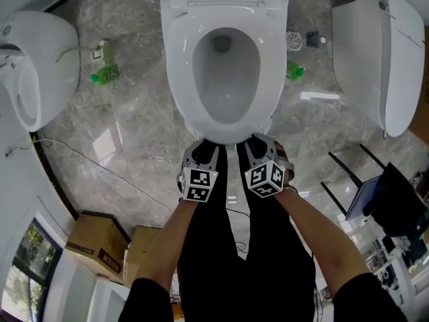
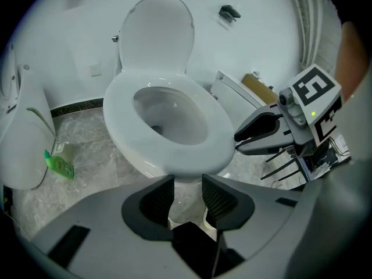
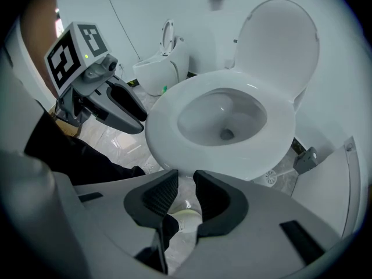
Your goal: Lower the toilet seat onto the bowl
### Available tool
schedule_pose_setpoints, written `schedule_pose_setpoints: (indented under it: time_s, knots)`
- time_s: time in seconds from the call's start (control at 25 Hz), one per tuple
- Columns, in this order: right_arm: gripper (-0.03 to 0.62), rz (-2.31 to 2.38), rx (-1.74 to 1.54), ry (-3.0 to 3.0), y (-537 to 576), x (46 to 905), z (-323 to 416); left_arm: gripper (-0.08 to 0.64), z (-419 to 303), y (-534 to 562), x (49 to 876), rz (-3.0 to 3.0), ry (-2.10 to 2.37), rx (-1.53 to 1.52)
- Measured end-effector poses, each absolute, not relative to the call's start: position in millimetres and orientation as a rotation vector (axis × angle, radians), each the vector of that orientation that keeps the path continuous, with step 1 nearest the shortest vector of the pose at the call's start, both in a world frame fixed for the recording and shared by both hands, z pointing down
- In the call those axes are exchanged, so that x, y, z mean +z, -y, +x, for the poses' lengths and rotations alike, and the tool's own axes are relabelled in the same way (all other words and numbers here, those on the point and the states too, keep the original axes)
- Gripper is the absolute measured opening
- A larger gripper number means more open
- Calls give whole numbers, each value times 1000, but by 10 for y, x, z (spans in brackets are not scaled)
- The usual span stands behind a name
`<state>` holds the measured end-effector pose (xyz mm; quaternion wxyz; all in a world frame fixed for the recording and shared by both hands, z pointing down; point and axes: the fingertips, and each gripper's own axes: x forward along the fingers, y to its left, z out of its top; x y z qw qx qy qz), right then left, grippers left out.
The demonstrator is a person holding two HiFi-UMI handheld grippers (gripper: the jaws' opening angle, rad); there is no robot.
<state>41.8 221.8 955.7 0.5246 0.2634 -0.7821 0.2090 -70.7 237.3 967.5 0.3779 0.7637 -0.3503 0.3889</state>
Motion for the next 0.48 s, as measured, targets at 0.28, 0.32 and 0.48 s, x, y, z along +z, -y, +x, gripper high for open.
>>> schedule_pose_setpoints:
  time_s: [0.28, 0.32, 0.48]
  knots:
    - [72, 739, 423, 1918, -1899, 9505, 387, 158, -684, -2359, 9775, 1981, 846, 1023]
    - [72, 759, 429, 1930, -1807, 9499, 364, 158, -681, -2359, 9787, 1985, 841, 1024]
    - [72, 791, 463, 1951, -1549, 9493, 278, 156, -688, -2369, 9827, 1967, 851, 1015]
